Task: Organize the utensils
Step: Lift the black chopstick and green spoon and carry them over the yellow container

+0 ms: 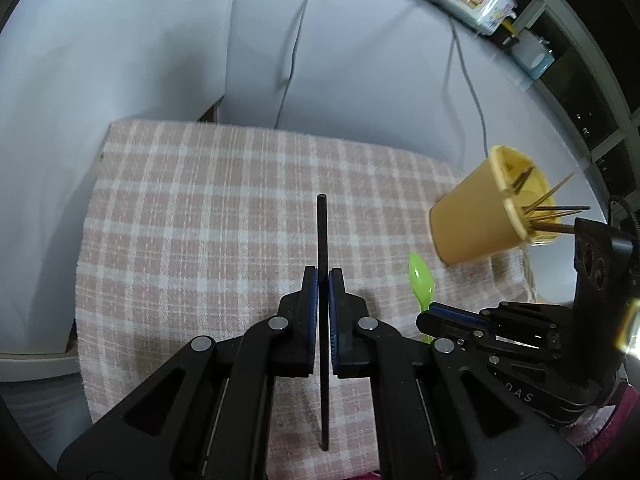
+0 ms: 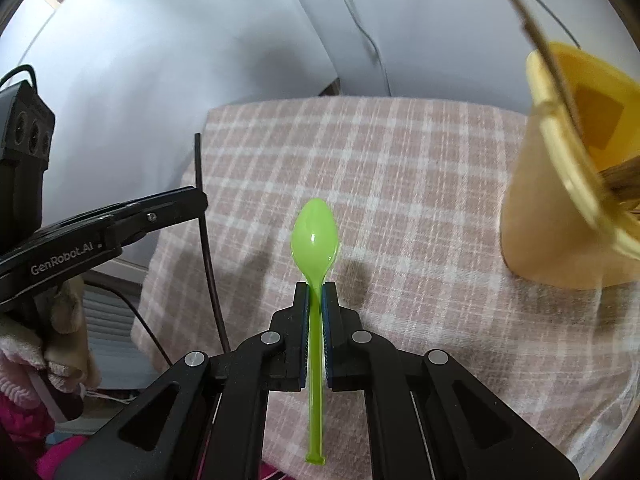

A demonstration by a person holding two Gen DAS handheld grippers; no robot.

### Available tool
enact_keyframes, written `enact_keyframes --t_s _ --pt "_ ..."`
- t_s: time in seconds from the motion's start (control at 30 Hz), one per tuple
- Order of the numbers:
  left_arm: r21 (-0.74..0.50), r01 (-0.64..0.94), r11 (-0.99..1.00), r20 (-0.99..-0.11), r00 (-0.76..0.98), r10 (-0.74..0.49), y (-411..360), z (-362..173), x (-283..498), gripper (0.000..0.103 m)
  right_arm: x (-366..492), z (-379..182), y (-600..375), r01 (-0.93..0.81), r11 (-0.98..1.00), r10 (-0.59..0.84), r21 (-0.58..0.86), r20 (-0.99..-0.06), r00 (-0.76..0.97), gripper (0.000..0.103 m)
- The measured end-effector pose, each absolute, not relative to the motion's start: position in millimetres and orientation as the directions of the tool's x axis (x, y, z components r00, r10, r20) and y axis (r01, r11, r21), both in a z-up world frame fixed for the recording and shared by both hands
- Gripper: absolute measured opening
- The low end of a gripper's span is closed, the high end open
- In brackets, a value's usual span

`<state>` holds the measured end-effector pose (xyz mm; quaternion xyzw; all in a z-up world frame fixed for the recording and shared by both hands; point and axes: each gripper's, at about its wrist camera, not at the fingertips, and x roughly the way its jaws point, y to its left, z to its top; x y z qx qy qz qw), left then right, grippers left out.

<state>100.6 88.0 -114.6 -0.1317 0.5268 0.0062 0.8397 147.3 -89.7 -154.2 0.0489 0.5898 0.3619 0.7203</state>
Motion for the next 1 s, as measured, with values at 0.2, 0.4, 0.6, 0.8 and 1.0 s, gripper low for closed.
enact_keyframes --t_s 0.2,0.4,0.6,0.8,1.0 --pt "-0.208 -0.116 0.971 -0.858 0.498 -0.125 68 -93 90 0.003 146 -139 -102 -0.457 0.735 0.597 0.501 -0.798 0.085 0.005" --pt "-0.197 -0.076 0.977 -0.832 0.541 -0.125 51 -75 84 0.003 148 -122 -108 -0.459 0.74 0.606 0.492 -0.784 0.136 0.005" --pt "-0.202 -0.047 0.978 -0.809 0.571 -0.14 41 -62 88 0.002 148 -110 -116 -0.451 0.747 0.614 0.488 -0.768 0.185 0.005" --pt "-0.203 -0.011 0.979 -0.786 0.599 -0.156 34 -47 91 0.002 147 -95 -132 -0.436 0.751 0.627 0.496 -0.743 0.236 0.005" --pt "-0.192 0.035 0.981 -0.76 0.627 -0.171 22 -28 95 0.003 147 -75 -154 -0.419 0.756 0.637 0.503 -0.712 0.295 0.005"
